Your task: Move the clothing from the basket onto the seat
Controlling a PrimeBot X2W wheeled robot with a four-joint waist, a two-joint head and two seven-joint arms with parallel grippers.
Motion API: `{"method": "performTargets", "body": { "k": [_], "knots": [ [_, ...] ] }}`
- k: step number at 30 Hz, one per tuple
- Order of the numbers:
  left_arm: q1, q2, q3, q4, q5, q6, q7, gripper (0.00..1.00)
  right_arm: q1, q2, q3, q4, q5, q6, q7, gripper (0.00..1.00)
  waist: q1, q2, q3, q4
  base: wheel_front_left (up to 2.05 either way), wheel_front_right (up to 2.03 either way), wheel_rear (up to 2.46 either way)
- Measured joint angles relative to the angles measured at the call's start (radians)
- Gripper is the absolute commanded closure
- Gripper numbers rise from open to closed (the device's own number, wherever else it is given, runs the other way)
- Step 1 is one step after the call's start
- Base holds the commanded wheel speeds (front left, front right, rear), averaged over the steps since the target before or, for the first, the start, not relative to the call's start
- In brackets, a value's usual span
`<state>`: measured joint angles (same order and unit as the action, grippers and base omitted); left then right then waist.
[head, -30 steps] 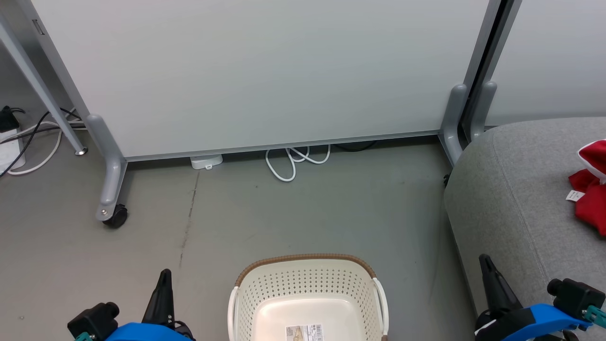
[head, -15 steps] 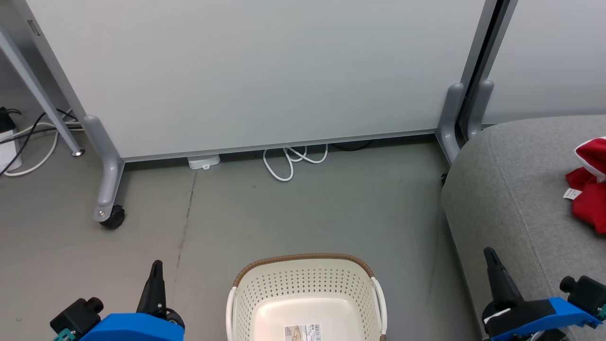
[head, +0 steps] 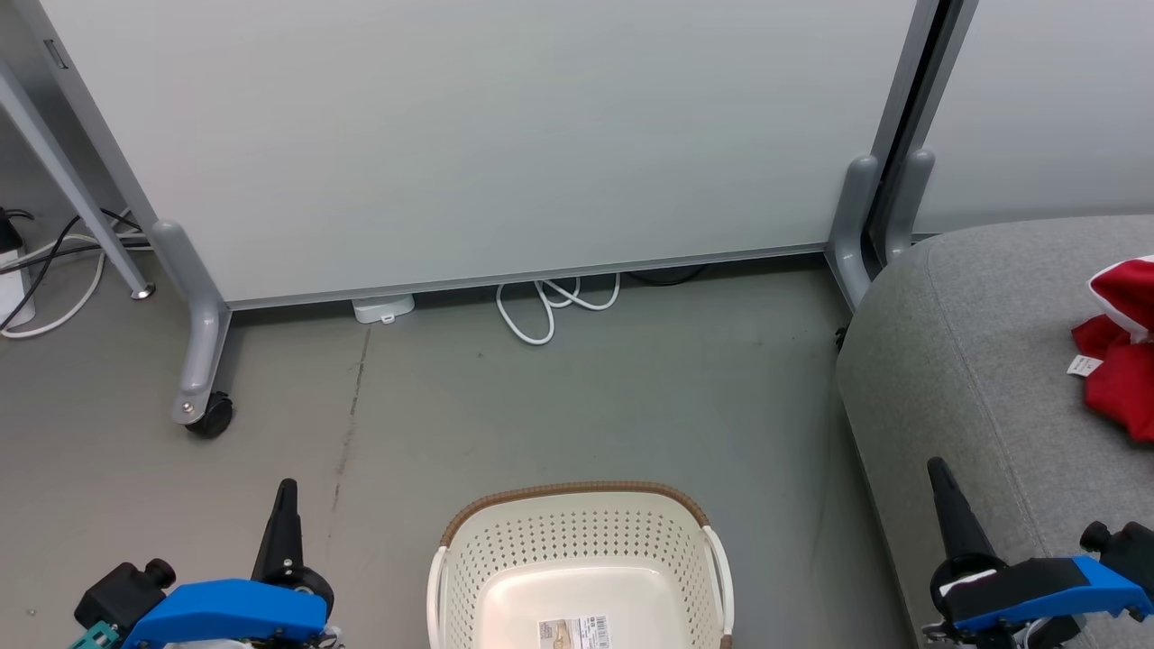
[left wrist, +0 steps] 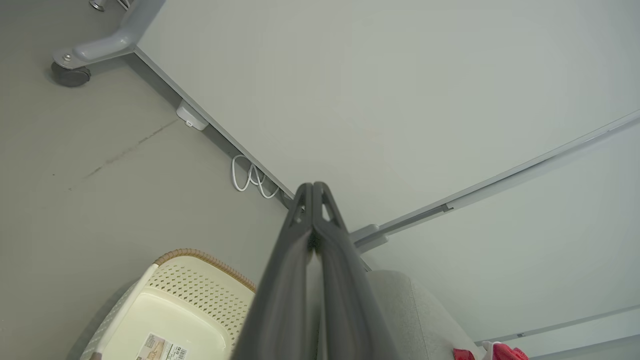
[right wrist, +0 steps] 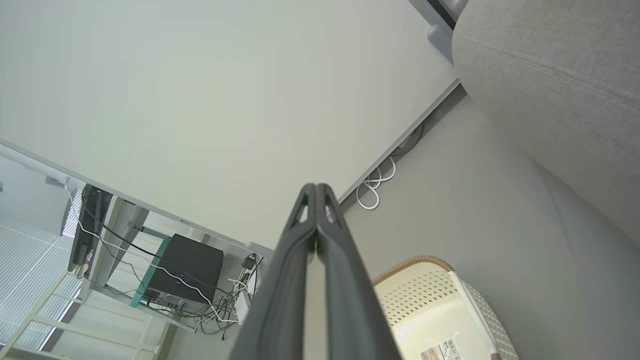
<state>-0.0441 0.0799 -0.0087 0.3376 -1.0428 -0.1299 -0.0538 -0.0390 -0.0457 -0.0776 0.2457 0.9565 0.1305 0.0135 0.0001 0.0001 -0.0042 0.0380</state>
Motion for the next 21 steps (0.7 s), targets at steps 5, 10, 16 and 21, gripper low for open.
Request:
{"method": "performTargets", "body": {
  "k": [5, 10, 16, 21],
  "knots": [
    [-0.003, -0.004, 0.010, -0.009, -0.051, 0.000, 0.016, 1.00, -0.003, 0.000, -0.004, 0.000, 0.057, 0.000, 0.010, 1.00, 0.0000, 0.0000, 0.000, -0.003, 0.00, 0.00, 0.00],
    [-0.006, -0.007, 0.024, -0.016, -0.099, 0.000, 0.029, 1.00, -0.010, 0.000, -0.007, 0.000, 0.112, 0.000, 0.017, 1.00, -0.0001, 0.0000, 0.001, -0.005, 0.00, 0.00, 0.00],
    [-0.017, -0.010, 0.033, -0.025, -0.154, 0.000, 0.045, 1.00, -0.017, 0.000, -0.010, 0.000, 0.175, 0.000, 0.026, 1.00, -0.0001, 0.0000, 0.002, -0.008, 0.00, 0.00, 0.00],
    [-0.019, -0.012, 0.040, -0.030, -0.187, 0.000, 0.055, 1.00, -0.019, 0.000, -0.012, 0.000, 0.216, 0.000, 0.034, 1.00, 0.0000, 0.0000, 0.002, -0.010, 0.00, 0.00, 0.00]
  ]
}}
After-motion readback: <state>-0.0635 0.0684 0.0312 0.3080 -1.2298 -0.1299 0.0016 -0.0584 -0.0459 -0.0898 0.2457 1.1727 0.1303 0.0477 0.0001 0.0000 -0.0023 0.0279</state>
